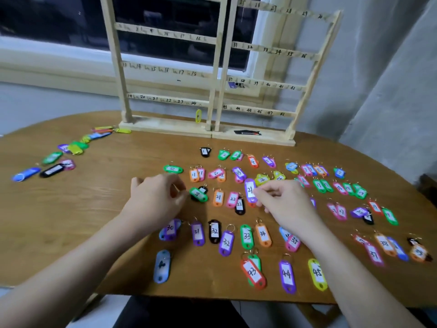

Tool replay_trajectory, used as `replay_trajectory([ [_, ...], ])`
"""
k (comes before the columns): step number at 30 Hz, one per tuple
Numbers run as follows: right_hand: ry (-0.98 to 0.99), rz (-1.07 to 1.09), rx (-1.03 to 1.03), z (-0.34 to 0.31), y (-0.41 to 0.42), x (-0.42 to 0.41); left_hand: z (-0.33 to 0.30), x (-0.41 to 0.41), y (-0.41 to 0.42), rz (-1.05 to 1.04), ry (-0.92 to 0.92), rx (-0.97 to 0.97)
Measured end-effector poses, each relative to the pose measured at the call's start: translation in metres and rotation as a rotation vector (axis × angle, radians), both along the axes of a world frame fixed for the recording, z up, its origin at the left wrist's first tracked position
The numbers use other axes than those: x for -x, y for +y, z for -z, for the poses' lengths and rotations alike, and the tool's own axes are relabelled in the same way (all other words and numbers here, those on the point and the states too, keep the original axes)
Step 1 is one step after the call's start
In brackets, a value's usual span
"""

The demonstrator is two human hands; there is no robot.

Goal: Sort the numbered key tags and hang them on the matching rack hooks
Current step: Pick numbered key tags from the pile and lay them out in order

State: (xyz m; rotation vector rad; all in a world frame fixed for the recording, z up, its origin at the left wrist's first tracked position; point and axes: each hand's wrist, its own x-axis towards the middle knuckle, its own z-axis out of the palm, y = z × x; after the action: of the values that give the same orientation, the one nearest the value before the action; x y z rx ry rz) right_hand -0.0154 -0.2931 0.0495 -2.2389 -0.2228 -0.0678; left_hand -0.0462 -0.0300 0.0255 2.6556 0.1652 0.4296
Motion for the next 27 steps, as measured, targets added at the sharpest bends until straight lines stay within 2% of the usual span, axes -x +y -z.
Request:
replay_trajectory([
  [14,0.127,-0.106,0.359,0.006,0.062,-0.034,0.026,-0.027,0.058,0.012,-0.069,0.096],
  [20,0.115,-0.118,0.383,0.004,0.068,-0.036,0.03,-0.03,0.068,-0.005,-0.051,0.123],
  [27,-0.024,-0.186,0.317,-0.009,0.103,-0.043,0.017,-0.017,0.097,0.023,0.012,0.16],
])
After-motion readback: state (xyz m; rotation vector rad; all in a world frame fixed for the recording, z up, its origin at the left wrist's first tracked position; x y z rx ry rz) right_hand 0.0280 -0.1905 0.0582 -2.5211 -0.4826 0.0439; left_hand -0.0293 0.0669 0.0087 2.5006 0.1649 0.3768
